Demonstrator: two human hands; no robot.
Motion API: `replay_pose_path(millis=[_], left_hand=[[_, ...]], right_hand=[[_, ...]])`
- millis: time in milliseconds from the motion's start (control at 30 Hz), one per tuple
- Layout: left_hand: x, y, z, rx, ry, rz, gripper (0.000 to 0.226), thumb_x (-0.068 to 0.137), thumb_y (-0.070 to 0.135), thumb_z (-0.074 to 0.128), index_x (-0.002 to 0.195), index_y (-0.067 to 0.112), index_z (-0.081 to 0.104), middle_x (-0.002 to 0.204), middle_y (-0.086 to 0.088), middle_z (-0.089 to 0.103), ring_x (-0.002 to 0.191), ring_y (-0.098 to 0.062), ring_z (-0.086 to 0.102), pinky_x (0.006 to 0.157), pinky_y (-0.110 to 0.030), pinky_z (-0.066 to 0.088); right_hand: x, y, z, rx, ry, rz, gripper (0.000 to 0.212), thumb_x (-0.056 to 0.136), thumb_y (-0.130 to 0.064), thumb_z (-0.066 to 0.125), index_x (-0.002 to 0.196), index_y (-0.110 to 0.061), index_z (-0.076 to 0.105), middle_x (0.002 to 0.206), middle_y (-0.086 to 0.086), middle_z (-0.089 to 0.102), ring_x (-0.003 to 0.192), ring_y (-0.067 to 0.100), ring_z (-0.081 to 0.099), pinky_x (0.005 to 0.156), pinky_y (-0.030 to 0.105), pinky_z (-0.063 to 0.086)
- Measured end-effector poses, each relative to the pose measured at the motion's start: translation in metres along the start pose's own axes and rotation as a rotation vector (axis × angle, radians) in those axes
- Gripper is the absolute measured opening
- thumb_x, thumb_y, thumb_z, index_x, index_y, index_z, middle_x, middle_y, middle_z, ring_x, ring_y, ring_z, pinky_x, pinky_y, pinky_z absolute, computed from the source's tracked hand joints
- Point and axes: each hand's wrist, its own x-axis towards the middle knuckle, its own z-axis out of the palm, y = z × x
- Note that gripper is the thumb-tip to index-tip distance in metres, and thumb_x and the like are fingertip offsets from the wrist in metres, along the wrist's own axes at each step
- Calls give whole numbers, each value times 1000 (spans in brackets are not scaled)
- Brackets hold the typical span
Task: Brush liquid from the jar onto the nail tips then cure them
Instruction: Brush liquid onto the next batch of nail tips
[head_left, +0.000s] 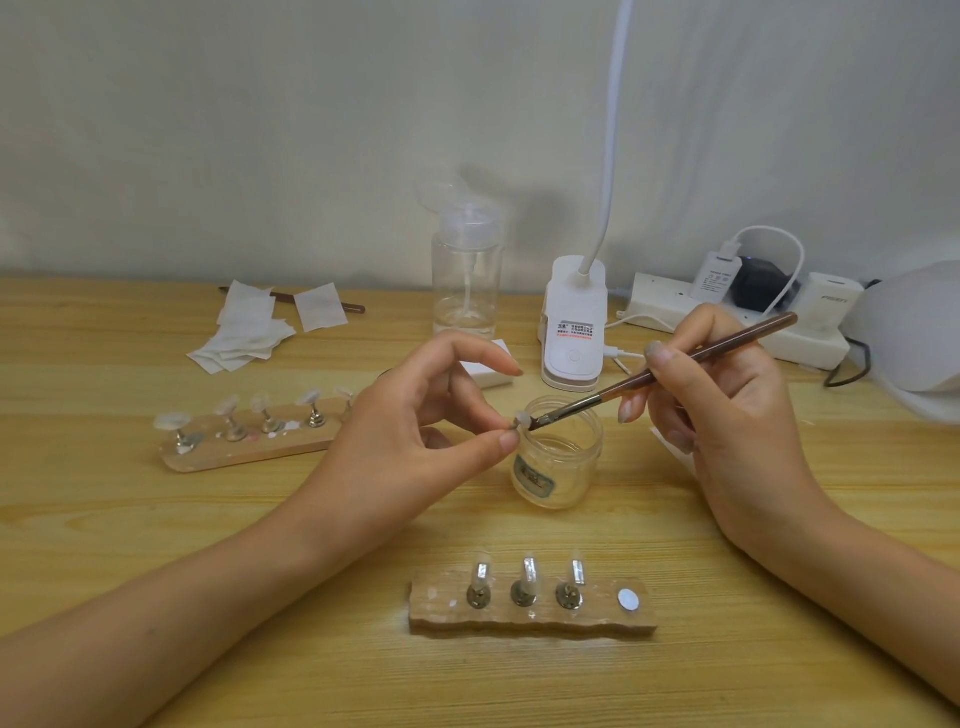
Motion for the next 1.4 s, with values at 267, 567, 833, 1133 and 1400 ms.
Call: replay_pose_path(millis=[267, 567, 833, 1133, 1400], left_hand=[[0, 0, 0, 3, 0, 4, 37, 84, 2, 75, 111, 25, 64, 73, 9, 64, 82, -7, 70, 60, -18, 48], [0, -1, 0, -2, 3, 6, 38, 84, 2, 76, 110, 28, 64, 75, 9, 64, 80, -6, 69, 58, -15, 46], [0, -1, 0, -3, 2, 14, 38, 84, 2, 76, 111, 26, 64, 74, 8, 63, 81, -7, 69, 59, -19, 48], [1, -2, -1, -2, 1, 23, 39, 85, 1, 75, 112, 25, 63, 75, 9, 65, 84, -6, 70, 57, -15, 45], [1, -3, -2, 25, 12, 60, 39, 85, 4, 76, 113, 26, 62, 78, 8, 67, 83, -5, 69, 57, -17, 46]], right_hand=[[1, -1, -2, 44, 51, 12, 19, 94, -17, 57, 77, -18, 48, 58, 6, 64, 40, 9, 36, 40, 15, 30], [1, 0, 0, 49, -31, 22, 18, 91, -19, 57, 74, -21, 51, 62, 13, 65, 39, 8, 37, 42, 15, 32], [2, 1, -3, 47, 57, 26, 17, 91, -17, 55, 75, -19, 49, 58, 7, 64, 40, 9, 37, 40, 16, 29], [1, -1, -1, 16, 13, 60, 21, 92, -20, 62, 75, -17, 50, 60, 11, 64, 40, 10, 35, 41, 16, 31], [2, -1, -1, 92, -18, 40, 19, 91, -22, 57, 73, -22, 52, 62, 8, 67, 40, 8, 36, 42, 16, 29]])
